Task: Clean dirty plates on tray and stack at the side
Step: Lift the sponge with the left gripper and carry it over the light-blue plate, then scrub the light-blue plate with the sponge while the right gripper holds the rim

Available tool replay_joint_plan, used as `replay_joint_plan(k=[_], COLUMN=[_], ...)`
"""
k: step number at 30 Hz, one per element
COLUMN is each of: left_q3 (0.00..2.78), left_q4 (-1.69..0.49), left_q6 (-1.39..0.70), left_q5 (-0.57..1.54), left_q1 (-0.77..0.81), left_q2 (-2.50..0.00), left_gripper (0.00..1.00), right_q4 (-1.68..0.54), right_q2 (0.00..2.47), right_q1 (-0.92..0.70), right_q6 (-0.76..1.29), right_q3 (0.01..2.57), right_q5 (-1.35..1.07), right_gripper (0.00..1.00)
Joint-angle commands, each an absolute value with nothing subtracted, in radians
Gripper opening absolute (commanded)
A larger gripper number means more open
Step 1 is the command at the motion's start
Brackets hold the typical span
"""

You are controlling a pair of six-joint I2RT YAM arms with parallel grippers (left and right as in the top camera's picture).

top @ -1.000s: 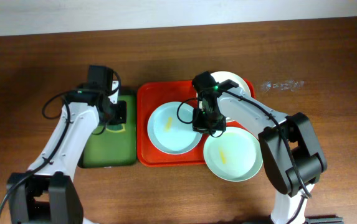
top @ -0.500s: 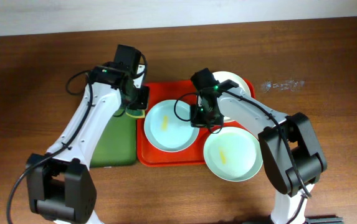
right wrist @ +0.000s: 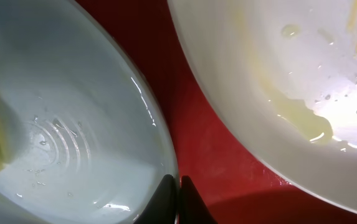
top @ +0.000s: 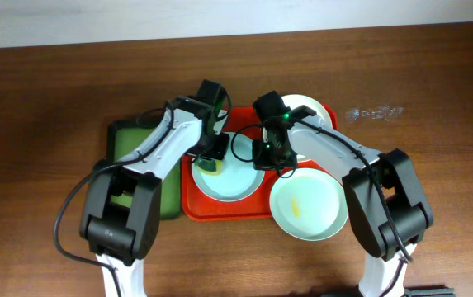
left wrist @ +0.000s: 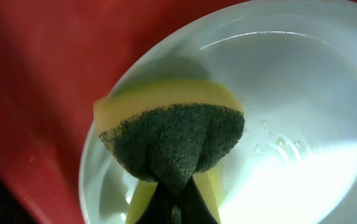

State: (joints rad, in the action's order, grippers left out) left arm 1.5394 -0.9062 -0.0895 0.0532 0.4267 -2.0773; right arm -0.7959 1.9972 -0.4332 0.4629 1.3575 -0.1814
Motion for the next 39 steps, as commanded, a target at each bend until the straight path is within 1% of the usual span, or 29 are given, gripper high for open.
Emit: replay_joint_plan(k=[1,3,5,6,8,9,10,15,21,22,23,25,26,29,31,33,39], left_q3=[1.551,1.551,1.567,1.584,1.612,1.612,1.612,1.568,1.567,1.562,1.56,1.561,1.579,1.658,1.666,1.664,1.663], left_q4=[-0.899,-0.91,-0.926,-0.942,-0.944,-0.939,-0.944,-0.893,-0.879,-0.892,-0.927,-0.998,-1.036,-1.093,-1.086,-1.082,-1.052], left_q6=[-0.073,-0.071,0.01,0.013,0.007,-0.035,-0.037,-0.041,-0.067,-0.067,-0.059,0.064,0.067,0.039,-0.054,-0.079,-0.079], left_q5=[0.09,0.198,0.38,0.386,0.298,0.192,0.145,0.132,0.112,0.148,0.234,0.49,0.509,0.421,0.189,0.095,0.078], left_q1=[0.438,0.445,0.437,0.419,0.363,0.344,0.343,0.39,0.391,0.395,0.401,0.402,0.397,0.36,0.357,0.358,0.36], left_q2=[-2.147,-2.179,-2.14,-2.098,-1.992,-1.947,-1.939,-2.039,-2.197,-2.205,-2.205,-2.204,-2.199,-2.119,-2.044,-2.042,-2.043], left_gripper=[0.0,0.0,0.0,0.0,0.0,0.0,0.0,0.0,0.0,0.0,0.0,0.0,0.0,0.0,0.0,0.0,0.0], right_q4=[-0.796,-0.796,-0.796,-0.796,-0.796,-0.796,-0.796,-0.795,-0.795,-0.796,-0.795,-0.796,-0.796,-0.796,-0.796,-0.795,-0.792], right_q2=[2.003,2.003,2.003,2.003,2.003,2.003,2.003,2.003,2.003,2.003,2.003,2.003,2.003,2.003,2.003,2.003,2.003], right_q1=[-0.438,-0.438,-0.437,-0.437,-0.437,-0.437,-0.437,-0.437,-0.437,-0.437,-0.437,-0.439,-0.439,-0.438,-0.438,-0.438,-0.439], right_q6=[0.461,0.461,0.461,0.461,0.461,0.461,0.461,0.461,0.461,0.461,0.461,0.461,0.461,0.461,0.461,0.461,0.461], right_q3=[1.364,1.364,1.364,1.364,1.364,1.364,1.364,1.364,1.364,1.364,1.364,1.364,1.364,1.364,1.364,1.364,1.364], right_q5=[-0.172,-0.172,-0.172,-0.172,-0.172,-0.172,-0.172,-0.172,-0.172,-0.172,-0.172,-0.172,-0.172,-0.172,-0.172,-0.172,-0.172], right_gripper=[0.04,0.04,0.04,0.04,0.04,0.04,0.04,0.04,0.04,0.04,0.04,0.04,0.04,0.04,0.04,0.04,0.04])
